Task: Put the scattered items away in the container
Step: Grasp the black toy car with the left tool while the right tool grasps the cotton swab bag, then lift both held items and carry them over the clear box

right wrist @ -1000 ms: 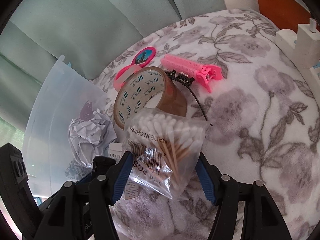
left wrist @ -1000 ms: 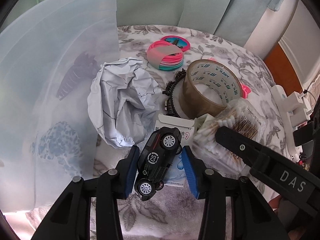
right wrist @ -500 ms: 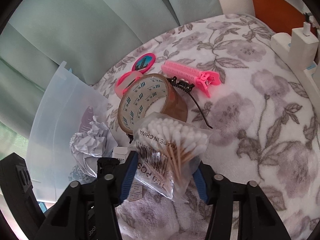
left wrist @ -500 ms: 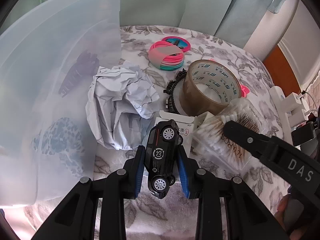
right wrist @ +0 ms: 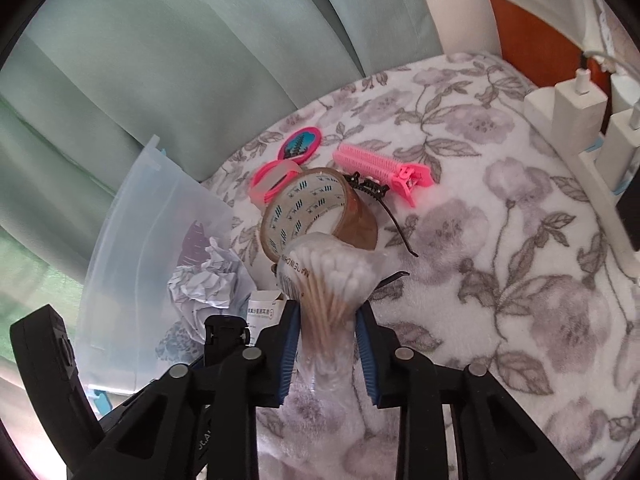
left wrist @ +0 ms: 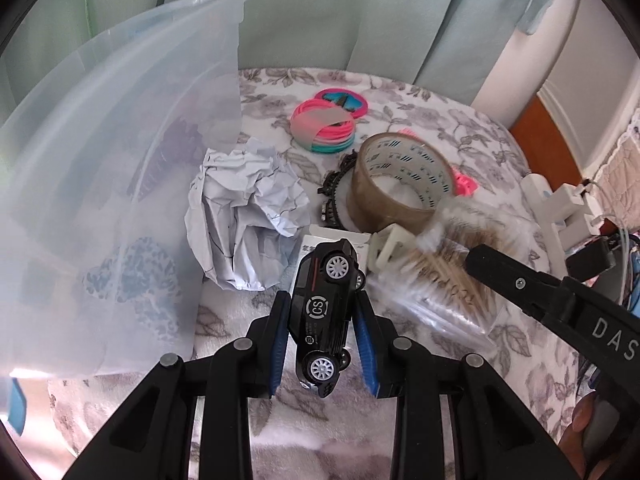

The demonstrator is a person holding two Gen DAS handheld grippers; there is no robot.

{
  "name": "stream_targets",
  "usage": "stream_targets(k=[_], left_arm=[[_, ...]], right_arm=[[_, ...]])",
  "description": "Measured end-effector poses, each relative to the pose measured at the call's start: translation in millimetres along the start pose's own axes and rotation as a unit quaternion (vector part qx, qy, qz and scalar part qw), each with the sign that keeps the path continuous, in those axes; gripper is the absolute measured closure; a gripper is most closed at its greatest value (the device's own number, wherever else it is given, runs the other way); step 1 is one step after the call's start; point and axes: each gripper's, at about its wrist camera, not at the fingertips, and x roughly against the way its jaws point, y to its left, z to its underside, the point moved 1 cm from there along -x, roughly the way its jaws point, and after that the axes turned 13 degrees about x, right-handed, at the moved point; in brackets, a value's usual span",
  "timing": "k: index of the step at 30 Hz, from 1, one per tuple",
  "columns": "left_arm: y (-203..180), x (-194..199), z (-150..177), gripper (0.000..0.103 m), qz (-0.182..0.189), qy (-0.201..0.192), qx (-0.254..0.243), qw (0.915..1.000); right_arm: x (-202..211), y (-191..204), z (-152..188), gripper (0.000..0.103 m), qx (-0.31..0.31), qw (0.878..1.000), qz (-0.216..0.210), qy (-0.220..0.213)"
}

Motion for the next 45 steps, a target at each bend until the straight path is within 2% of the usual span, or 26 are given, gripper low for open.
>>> stream_targets(k=[8, 20, 34, 45], left_arm=[[-2.3, 25.3, 4.8, 0.071, 0.017, -0.02, -0.009, 0.9996], [1.7, 64.4, 9.1, 0.071, 0.04, -0.056, -0.013, 0.9975], [9.3, 103.9, 11.5, 0.071, 0.067, -0.096, -0.006, 0.9931], [23.6, 145.5, 5.8, 0.071, 0.097, -0.14, 0.01, 0.9854]], right_arm=[[24.3, 11.1, 3.2, 0.084, 0.007, 1.0, 0.003, -0.023], [63.1, 30.2, 6.1, 0.088, 0.022, 0.998, 0.009, -0.061], [99.1, 51.1, 8.3, 0.088, 0.04, 0.994, 0.017, -0.097], [130.3, 76.5, 4.7, 0.088, 0.064, 0.989, 0.02, -0.132]])
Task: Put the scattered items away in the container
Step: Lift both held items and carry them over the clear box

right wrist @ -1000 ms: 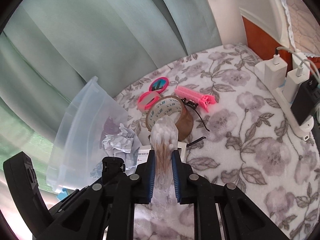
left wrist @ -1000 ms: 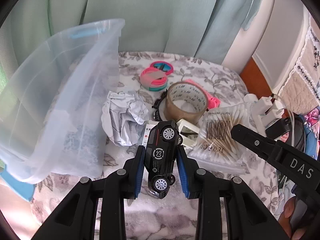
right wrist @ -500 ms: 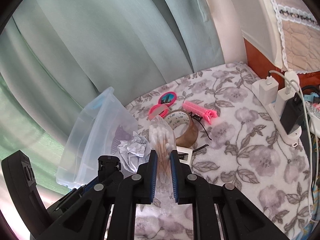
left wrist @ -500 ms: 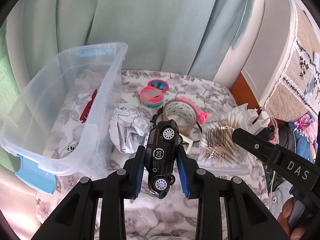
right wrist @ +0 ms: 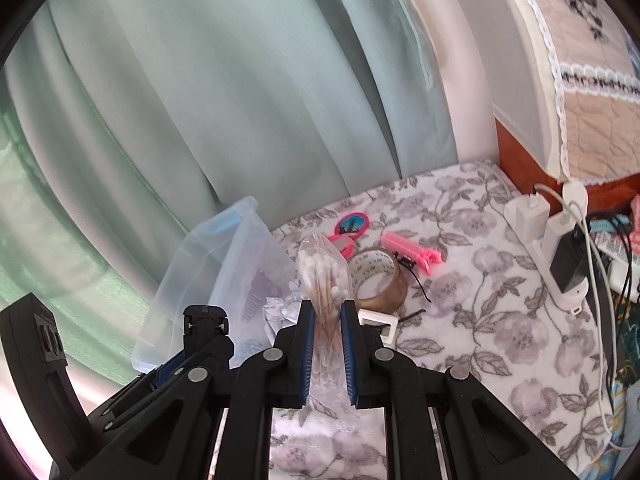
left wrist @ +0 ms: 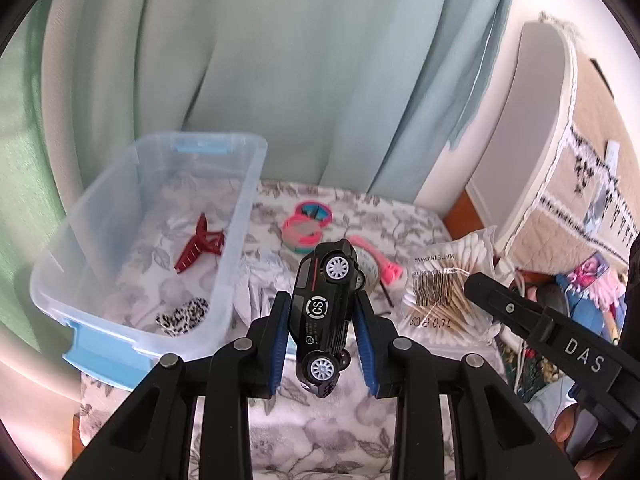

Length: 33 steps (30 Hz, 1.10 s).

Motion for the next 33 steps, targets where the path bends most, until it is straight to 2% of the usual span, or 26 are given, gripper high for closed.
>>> stream_targets(k=[12, 19, 27, 30, 33], left_arm=[[12.2, 41.7, -36.7, 0.071, 0.023, -0.06, 0.026, 0.9976], [40.0, 62.7, -54.2, 0.071, 0.013, -0.093, 0.057, 0.994], [75.4, 69.7, -56.0, 0.071, -0.009, -0.101, 0.093, 0.9905], [92.2, 68.6, -52.1, 0.071, -0.02, -0.1, 0.104, 0.9894], [109.0, 60.1, -46.0, 0.071, -0.03, -0.092, 0.115, 0.9887]], right_arm=[[25.5, 45.5, -36.2, 0.088, 0.051, 0.998, -0.017, -0.043], [26.0, 81.8, -55.6, 0.093, 0.077, 0.994, -0.047, -0.066], [12.0, 106.7, -58.2, 0.097, 0.108, 0.991, -0.055, -0.051], [-2.7, 102.2, -49.8, 0.096, 0.11, 0.992, -0.058, -0.02], [-26.4, 86.4, -22.4, 0.094, 0.105, 0.993, -0.049, 0.031]])
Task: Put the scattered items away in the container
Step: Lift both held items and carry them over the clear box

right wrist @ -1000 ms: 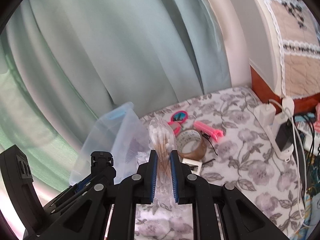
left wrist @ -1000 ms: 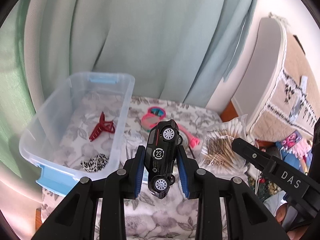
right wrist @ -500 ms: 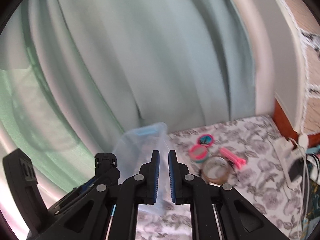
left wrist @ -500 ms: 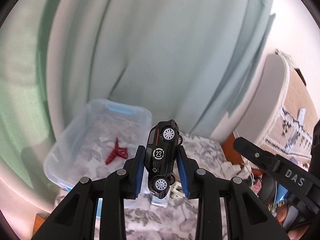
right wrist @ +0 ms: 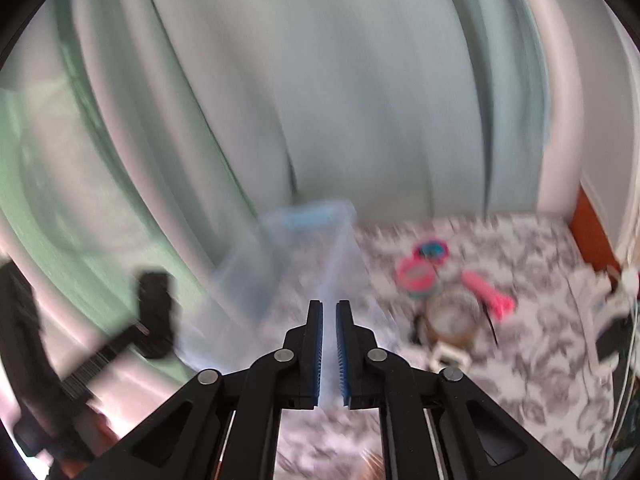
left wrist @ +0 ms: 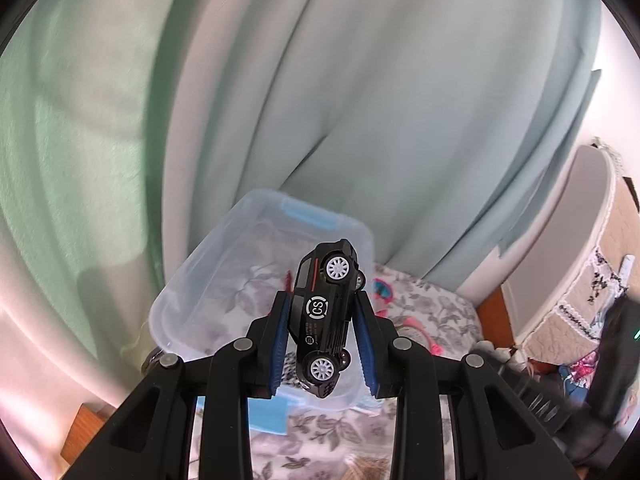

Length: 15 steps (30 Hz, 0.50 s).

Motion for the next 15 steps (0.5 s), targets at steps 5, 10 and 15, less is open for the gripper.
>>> stream_targets(k=[5, 10, 15], left_arm=[[18.8, -20.4, 8.5, 0.071, -0.01, 0.022, 0.017, 0.9996], [24.6, -38.1, 16.4, 0.071, -0.015, 0.04, 0.025, 0.9988], [26.6, -40.1, 12.4, 0.071, -0.014, 0.045, 0.025, 0.9986]], right_arm=[[-41.8, -21.7, 65.6, 0.087, -0.032, 0.993, 0.021, 0.113], [-65.1, -37.2, 123.4, 0.049, -0.084, 0.979, 0.01, 0.186], [-84.3, -33.9, 146.8, 0.036, -0.092, 0.969, -0.008, 0.229]])
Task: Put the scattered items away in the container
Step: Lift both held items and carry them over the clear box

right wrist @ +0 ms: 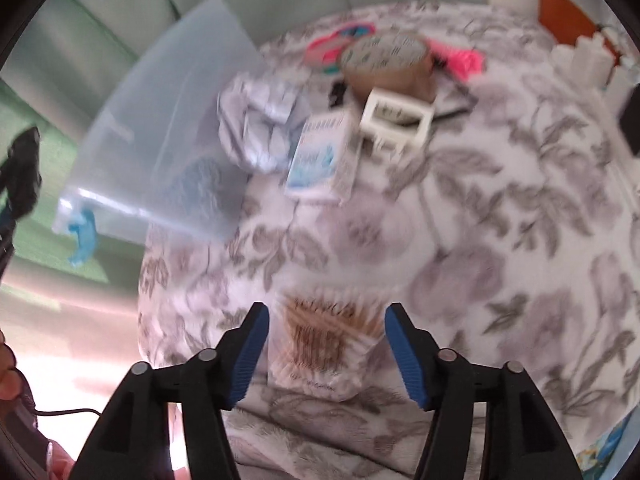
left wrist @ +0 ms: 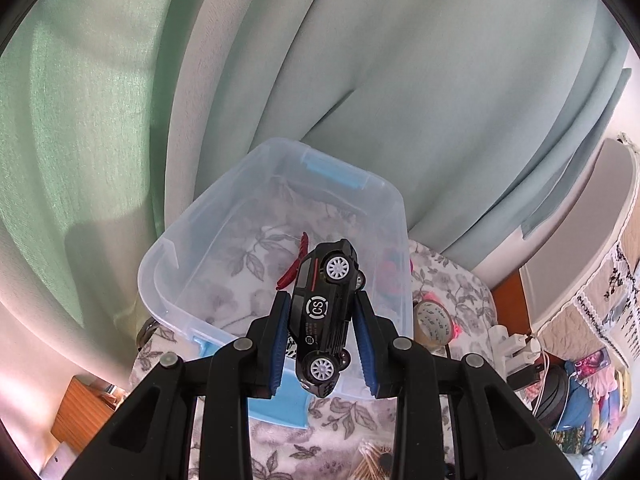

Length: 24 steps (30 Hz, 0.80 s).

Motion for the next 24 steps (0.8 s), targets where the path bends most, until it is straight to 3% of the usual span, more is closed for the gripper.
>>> stream_targets(k=[7, 13, 18, 24], left_arm=[[9.9, -4.5, 3.2, 0.071, -0.002, 0.004, 0.005, 1.0], [12.8, -5.3, 3.4, 0.071, 0.002, 0.007, 0.007, 0.9999], [16.6, -4.6, 2.5, 0.071, 0.006, 0.007, 0.014, 0.9999], [21.8, -3.2, 2.6, 0.071, 0.013, 0.007, 0.021, 0.9997]], right_arm=[[-25.3, 14.3, 2.1, 0.023, 0.033, 0.998, 0.032, 0.037], [-36.6, 18.9, 4.1, 0.023, 0.053, 0.994, 0.074, 0.056], [-27.0, 8.6, 4.6, 0.041, 0.035, 0.994, 0.085, 0.055], [-9.5, -3.0, 5.0, 0.05, 0.018, 0.996, 0.071, 0.043]])
